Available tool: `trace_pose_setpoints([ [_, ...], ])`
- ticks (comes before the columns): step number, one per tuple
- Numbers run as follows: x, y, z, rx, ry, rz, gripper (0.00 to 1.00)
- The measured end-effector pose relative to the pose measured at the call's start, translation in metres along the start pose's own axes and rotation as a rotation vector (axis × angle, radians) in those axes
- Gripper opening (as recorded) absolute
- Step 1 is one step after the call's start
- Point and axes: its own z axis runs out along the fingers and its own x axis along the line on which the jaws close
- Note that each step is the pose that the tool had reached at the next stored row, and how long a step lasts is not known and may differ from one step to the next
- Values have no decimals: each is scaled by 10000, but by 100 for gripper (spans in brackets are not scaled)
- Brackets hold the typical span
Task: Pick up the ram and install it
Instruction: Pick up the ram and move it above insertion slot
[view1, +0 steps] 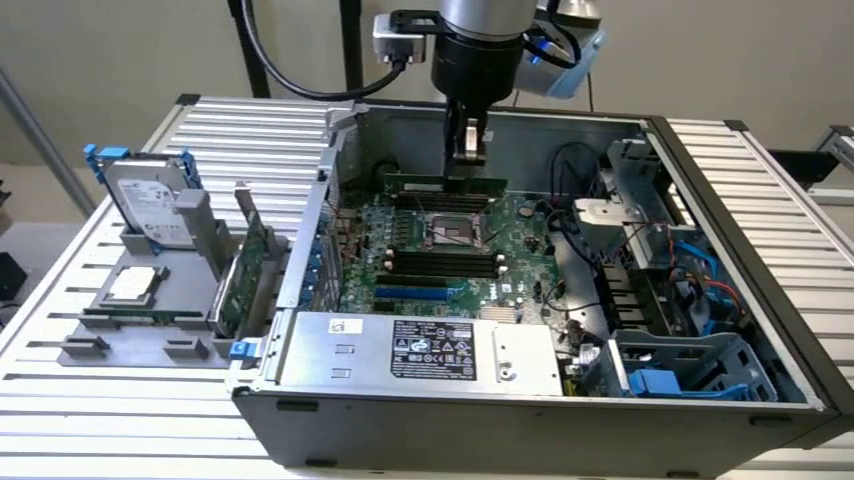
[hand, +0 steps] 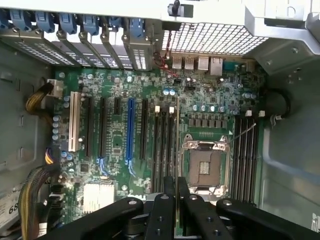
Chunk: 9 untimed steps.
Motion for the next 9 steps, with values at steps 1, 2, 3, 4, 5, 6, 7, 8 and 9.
trace_pose_setpoints([
  [1,-1,-10,10,1,25,21,0],
  [2,-1,-12,14,0,32,27,0],
  [3,-1,-14,13,1,33,27,0],
  [4,-1,-13,13,-2,32,28,0],
  [5,-1,-13,13,-2,33,28,0],
  [6,-1,-14,13,-2,33,27,0],
  [7,-1,-14,14,-2,32,27,0],
  [8,-1,-14,13,-3,32,27,0],
  [9,-1,-14,14,-2,32,27,0],
])
